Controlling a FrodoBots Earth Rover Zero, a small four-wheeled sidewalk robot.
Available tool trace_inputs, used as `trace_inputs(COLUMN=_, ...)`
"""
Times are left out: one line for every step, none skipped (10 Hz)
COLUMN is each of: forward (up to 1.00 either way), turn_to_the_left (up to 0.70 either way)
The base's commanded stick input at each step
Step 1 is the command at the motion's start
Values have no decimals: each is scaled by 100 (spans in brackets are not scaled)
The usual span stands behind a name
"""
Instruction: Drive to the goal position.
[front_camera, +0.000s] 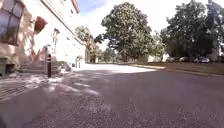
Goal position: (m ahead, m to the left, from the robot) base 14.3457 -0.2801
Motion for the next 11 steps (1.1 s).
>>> trace_inputs(forward=70, turn_to_the_left=0)
trace_inputs(forward=70, turn_to_the_left=0)
trace_inputs(forward=70, turn_to_the_left=0)
trace_inputs(forward=70, turn_to_the_left=0)
trace_inputs(forward=70, turn_to_the_left=0)
trace_inputs(forward=70, turn_to_the_left=0)
trace_inputs(forward=70, turn_to_the_left=0)
trace_inputs(forward=70, turn_to_the_left=0)
trace_inputs(forward=70, turn_to_the_left=0)
trace_inputs(forward=70, turn_to_the_left=0)
trace_inputs(forward=70, turn_to_the_left=0)
